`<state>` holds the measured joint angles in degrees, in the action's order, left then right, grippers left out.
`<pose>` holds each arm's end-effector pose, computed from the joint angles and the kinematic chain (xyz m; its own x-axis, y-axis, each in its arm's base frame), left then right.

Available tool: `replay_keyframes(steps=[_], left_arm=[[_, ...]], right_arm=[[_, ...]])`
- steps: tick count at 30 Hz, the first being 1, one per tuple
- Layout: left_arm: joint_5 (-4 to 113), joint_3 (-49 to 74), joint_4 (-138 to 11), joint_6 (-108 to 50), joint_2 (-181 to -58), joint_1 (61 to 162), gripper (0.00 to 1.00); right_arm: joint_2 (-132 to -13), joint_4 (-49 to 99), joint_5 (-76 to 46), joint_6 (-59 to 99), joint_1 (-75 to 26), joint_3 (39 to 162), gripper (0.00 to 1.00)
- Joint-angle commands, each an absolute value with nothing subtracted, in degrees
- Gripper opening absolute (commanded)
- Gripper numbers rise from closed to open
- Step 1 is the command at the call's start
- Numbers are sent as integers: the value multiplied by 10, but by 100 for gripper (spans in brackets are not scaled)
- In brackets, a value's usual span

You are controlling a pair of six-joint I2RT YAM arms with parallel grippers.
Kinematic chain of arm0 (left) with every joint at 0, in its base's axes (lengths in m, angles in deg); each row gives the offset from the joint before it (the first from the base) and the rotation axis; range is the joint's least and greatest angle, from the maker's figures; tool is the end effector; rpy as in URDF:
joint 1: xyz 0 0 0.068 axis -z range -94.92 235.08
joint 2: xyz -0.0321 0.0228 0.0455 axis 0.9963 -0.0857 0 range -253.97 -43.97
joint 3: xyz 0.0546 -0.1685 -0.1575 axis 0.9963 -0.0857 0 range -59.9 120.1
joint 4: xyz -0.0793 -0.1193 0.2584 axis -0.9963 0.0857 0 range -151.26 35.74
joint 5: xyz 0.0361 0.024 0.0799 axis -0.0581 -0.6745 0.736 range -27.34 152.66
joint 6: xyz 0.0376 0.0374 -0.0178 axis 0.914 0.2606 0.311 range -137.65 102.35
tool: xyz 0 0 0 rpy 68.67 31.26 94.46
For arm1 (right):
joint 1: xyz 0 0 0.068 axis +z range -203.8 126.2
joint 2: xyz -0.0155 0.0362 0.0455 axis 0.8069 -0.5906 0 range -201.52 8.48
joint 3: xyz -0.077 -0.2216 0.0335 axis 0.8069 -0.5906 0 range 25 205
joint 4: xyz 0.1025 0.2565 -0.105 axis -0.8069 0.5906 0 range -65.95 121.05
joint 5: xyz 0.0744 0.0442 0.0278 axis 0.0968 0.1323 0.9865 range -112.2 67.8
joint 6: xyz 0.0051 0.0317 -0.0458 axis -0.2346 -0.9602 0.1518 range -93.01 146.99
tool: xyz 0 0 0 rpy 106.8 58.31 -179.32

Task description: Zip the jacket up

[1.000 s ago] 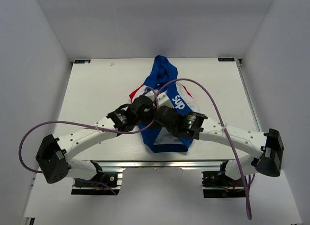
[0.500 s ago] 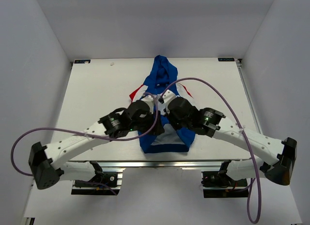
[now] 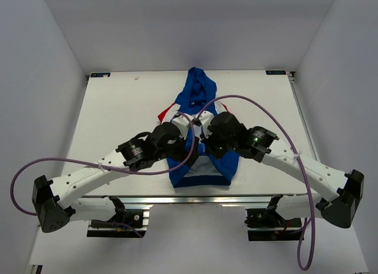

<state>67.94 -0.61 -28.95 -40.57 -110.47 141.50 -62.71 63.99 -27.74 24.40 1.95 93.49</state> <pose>0.1703 -0.2500 0.2743 -0.6320 0.2508 -0.7333 0.5909 0.7682 -0.2465 0.1793 0.2568 0.2987 -0.4163 -0.5314 -0.7377 -0.7647 0.6436 -0.0321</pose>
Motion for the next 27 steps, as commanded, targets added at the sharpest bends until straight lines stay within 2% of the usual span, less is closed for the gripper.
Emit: replay_keyframes(steps=[1, 9, 12, 16, 19, 22, 27], left_arm=[[687, -3, -337, -262, -1097, 1457, 98], [697, -13, -370, -187, -1113, 1470, 98], [721, -35, -398, -182, -1074, 1470, 98], [807, -79, -446, -195, -1002, 1470, 98], [816, -75, -442, -208, -1006, 1470, 98], [803, -73, -440, -206, -1029, 1470, 98], [696, -67, -437, -157, -1045, 1470, 98]], right_arm=[[-647, 609, -207, 246, -5, 959, 0], [-670, 611, -160, 239, -49, 979, 0], [-676, 611, -143, 240, -62, 985, 0], [-672, 607, -119, 250, -63, 980, 0], [-655, 602, -110, 255, -63, 965, 0], [-646, 596, -112, 250, -63, 954, 0], [-653, 608, -125, 236, -65, 967, 0]])
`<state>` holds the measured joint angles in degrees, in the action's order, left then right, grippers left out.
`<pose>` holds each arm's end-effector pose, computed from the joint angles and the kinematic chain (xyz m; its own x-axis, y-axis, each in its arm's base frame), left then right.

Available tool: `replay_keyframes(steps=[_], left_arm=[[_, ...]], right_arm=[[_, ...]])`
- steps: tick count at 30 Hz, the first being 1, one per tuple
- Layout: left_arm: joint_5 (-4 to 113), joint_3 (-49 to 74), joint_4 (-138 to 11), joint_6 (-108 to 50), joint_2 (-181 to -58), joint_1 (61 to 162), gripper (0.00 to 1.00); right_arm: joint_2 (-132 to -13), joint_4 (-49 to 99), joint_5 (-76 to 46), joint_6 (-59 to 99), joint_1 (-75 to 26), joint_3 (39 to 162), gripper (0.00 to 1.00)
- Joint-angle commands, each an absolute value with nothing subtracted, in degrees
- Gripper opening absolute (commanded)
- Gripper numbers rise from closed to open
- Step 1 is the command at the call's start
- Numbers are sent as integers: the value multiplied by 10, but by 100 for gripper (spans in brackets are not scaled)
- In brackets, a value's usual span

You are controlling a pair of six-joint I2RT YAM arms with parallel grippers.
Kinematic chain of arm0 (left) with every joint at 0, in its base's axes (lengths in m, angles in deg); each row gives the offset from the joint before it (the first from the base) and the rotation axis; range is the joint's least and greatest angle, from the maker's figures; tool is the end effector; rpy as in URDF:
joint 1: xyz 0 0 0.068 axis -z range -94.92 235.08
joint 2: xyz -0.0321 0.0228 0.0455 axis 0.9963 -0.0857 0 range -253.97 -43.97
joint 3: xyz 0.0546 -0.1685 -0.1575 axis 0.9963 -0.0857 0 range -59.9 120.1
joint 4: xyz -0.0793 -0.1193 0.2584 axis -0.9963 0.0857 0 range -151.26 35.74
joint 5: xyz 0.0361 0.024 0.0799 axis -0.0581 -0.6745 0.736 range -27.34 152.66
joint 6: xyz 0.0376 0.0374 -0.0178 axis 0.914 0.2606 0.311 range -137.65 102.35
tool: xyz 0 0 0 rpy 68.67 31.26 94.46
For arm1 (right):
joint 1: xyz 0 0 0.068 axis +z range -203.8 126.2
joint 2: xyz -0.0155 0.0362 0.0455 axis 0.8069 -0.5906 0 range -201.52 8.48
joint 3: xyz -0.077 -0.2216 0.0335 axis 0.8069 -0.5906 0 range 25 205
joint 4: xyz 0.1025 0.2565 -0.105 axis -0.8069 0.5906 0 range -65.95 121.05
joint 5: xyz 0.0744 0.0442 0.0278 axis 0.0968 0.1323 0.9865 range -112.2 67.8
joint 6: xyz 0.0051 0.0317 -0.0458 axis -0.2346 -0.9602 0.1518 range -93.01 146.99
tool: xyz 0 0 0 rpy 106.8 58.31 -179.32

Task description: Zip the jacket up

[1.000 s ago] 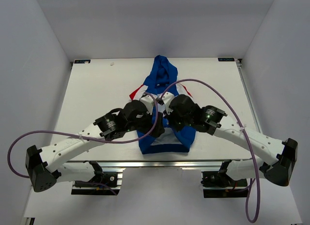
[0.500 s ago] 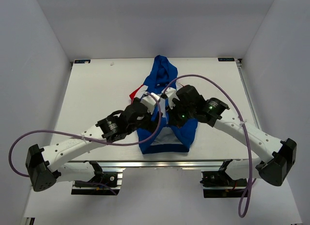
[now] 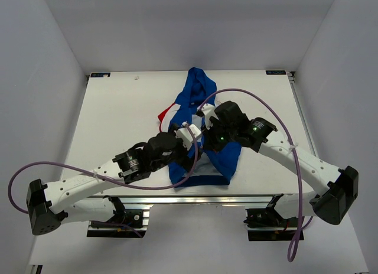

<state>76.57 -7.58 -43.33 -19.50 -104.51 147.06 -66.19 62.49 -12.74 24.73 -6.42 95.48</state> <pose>0.1468 -0.2561 0.2811 -0.2313 0.3681 -0.9006 0.7484 0.6587 0.0770 0.2169 0.2451 0.2956 -0.4902 -0.4752 -0.7307 -0.7890 0.5982 0.1402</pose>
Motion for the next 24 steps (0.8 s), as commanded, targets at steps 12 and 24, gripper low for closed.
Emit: replay_keyframes(steps=[12, 24], left_arm=[[697, -69, -464, -88, -1092, 1470, 95], [759, -44, -473, -30, -1153, 1470, 52]], right_arm=[[-671, 627, -76, 222, -96, 1004, 0], [-671, 640, -44, 228, -103, 1020, 0]])
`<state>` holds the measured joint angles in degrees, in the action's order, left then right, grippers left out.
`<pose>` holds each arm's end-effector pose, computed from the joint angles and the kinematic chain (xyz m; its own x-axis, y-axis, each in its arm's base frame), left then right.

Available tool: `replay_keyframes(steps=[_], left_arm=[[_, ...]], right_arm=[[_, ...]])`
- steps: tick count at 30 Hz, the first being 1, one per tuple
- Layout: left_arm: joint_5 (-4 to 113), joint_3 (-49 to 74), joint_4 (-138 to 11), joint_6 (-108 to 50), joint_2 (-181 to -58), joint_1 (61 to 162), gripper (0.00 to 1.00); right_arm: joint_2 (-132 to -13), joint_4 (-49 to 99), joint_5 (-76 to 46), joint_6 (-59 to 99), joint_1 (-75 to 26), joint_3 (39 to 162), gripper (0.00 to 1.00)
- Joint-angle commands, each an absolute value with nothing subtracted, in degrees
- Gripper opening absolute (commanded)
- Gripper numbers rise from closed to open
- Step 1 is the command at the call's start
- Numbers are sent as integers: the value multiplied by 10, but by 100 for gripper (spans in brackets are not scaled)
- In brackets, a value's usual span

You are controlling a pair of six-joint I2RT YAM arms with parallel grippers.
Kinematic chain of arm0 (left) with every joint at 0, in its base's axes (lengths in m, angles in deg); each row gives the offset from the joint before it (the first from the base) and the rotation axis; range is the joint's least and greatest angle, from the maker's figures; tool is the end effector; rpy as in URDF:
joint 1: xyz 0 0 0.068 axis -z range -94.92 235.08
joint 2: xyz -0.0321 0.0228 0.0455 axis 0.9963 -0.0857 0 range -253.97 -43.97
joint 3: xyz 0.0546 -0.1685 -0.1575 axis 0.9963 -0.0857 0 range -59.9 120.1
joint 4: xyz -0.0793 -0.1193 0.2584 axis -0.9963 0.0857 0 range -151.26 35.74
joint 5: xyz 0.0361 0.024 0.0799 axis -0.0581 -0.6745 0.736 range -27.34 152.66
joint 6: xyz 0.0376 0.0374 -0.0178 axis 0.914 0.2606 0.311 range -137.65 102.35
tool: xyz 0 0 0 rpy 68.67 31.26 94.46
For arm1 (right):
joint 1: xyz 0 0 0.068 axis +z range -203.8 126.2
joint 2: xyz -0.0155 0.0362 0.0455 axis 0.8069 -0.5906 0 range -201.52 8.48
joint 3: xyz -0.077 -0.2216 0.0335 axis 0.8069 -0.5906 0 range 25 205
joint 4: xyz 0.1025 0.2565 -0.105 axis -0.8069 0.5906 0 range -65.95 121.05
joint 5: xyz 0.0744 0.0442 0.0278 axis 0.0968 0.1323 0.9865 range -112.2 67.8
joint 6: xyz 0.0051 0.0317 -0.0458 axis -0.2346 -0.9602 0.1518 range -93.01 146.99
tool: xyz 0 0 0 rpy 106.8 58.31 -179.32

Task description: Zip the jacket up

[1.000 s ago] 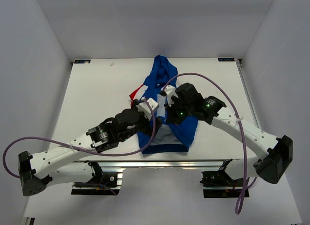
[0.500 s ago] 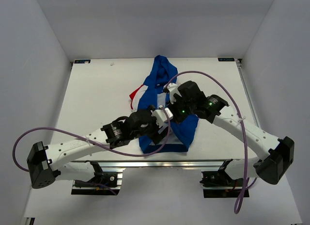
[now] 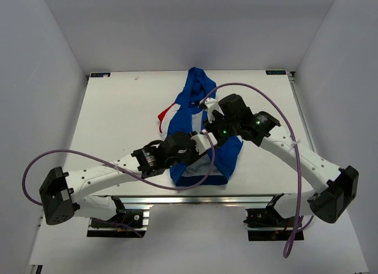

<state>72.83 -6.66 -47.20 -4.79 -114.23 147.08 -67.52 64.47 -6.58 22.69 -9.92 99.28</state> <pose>0.1588 -0.2841 0.2444 -0.0587 0.5770 -0.8146 0.8320 0.4792 0.2795 0.2309 0.2365 0.3105 -0.5432 -0.4221 -0.7258 -0.7729 0.5892 0.2358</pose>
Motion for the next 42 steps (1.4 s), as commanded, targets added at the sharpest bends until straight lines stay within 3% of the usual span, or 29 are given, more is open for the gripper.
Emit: replay_keyframes(steps=[1, 2, 5, 14, 27, 34, 42], left_arm=[[760, -44, -473, -29, -1154, 1470, 48], [760, -43, -473, -28, -1156, 1470, 32], [755, -39, -479, -29, -1154, 1471, 1], [720, -36, -473, -27, -1122, 1473, 0], [695, -43, -458, -55, -1073, 1487, 0], [621, -80, -426, -174, -1036, 1491, 0], [509, -210, -410, -389, -1021, 1493, 0]], right_arm=[[-671, 640, -43, 228, -103, 1019, 0], [-671, 639, -42, 228, -104, 1018, 0], [-675, 640, -42, 229, -105, 1016, 0], [-709, 628, -109, 229, -106, 1028, 0], [-822, 538, -324, 260, -115, 1066, 0], [-949, 462, -391, 299, -206, 1196, 0], [-1171, 365, -451, 357, -285, 1482, 0]])
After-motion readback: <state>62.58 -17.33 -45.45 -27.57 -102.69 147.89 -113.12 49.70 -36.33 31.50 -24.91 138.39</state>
